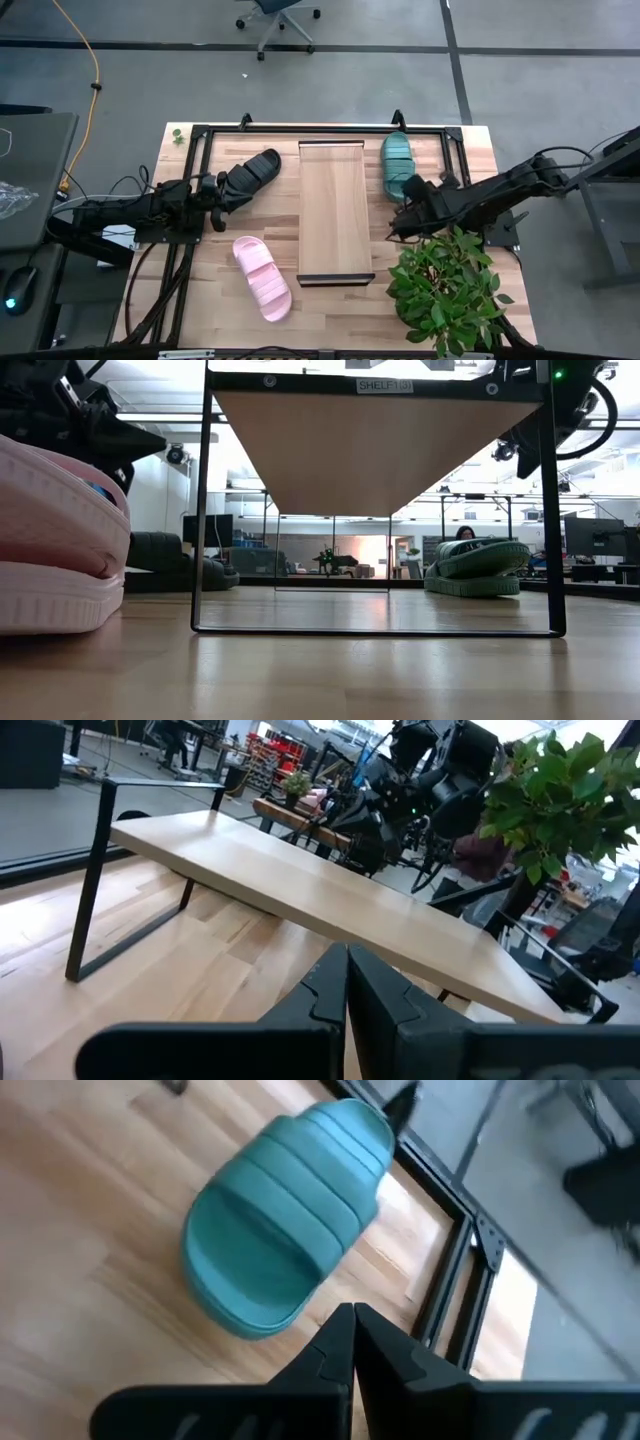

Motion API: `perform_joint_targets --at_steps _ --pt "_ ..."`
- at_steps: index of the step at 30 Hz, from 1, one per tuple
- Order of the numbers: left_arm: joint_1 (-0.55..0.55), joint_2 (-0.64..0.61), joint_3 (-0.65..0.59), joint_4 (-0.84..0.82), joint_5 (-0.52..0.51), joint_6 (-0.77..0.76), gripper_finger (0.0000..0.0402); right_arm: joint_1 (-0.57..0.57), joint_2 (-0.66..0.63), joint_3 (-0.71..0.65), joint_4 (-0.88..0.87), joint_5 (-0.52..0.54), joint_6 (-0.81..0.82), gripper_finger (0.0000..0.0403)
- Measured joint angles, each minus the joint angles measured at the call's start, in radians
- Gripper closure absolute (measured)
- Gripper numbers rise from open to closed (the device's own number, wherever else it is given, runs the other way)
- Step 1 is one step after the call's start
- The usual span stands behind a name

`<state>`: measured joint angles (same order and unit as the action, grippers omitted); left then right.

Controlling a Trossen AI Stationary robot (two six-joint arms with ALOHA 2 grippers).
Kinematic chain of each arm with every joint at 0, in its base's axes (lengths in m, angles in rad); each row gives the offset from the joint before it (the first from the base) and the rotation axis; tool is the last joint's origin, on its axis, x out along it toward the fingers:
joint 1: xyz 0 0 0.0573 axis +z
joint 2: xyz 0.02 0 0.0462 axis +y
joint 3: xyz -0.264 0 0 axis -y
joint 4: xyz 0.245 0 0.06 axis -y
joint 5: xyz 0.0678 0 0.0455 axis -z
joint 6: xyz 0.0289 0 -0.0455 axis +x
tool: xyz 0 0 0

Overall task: Pick and place slippers onto the shelf
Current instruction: Put the green pair of slippers on the shelf

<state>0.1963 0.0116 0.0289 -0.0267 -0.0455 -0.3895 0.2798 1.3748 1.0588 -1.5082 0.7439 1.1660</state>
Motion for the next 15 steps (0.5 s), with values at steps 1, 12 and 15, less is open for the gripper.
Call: perform_joint_targets --at_steps 1,12,15 --pt "0.0 0.0 0.0 0.0 0.003 0.009 0.0401 0.0 0.006 0.0 0.018 0.009 -0.052 0.0403" --pt "0.0 0.0 0.0 -0.002 0.012 0.046 0.0401 -0.034 0.114 -0.002 0.048 0.174 -0.242 0.0338" --pt "0.0 0.0 0.0 -0.003 0.013 0.047 0.0401 -0.057 0.139 -0.002 0.05 0.195 -0.23 0.0321"
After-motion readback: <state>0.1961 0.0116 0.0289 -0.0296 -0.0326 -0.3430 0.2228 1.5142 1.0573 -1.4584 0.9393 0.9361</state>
